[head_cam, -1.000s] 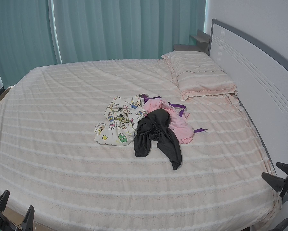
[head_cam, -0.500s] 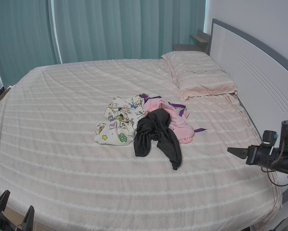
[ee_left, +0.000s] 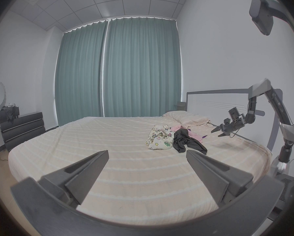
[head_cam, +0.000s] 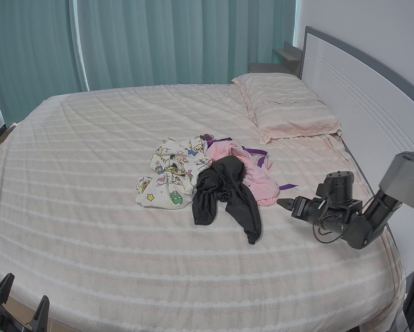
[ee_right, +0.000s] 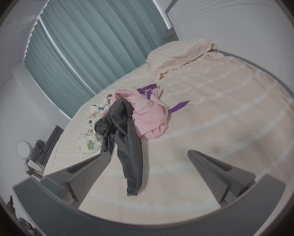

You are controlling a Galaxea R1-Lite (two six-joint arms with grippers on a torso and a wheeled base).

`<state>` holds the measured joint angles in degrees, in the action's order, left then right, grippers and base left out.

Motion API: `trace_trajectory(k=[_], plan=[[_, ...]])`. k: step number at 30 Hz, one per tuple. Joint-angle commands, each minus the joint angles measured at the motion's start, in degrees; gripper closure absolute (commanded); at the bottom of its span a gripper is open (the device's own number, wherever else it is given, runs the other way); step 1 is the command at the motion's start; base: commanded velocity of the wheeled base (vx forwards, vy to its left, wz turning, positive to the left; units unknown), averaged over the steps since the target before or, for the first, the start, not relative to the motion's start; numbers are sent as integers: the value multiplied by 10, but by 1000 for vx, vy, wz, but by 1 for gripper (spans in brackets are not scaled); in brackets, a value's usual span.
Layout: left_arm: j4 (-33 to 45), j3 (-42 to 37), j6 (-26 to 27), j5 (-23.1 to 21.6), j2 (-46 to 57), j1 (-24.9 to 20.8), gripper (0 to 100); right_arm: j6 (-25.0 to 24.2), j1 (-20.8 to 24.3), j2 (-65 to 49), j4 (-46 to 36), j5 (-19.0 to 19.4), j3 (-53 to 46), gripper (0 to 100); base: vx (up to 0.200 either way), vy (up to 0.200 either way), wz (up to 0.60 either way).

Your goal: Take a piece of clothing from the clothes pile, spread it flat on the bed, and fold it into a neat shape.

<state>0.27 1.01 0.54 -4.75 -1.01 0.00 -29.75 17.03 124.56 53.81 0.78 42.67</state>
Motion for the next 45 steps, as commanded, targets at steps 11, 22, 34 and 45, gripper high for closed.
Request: trace_trajectory(k=[11,22,34,45], plan=[[0,-9,0,0,10,0,0,-55,55,217,-29,-34,218,0,0,0,0],[0,-9,0,0,10,0,0,-63,92,266,-34,-35,280,0,0,0,0],[0,-9,0,0,10,0,0,-122,94,228,-14,-24,233,100,0,0,0],[0,-9,0,0,10,0,0,-145,94,143,120,27,61,100,0,0,0]])
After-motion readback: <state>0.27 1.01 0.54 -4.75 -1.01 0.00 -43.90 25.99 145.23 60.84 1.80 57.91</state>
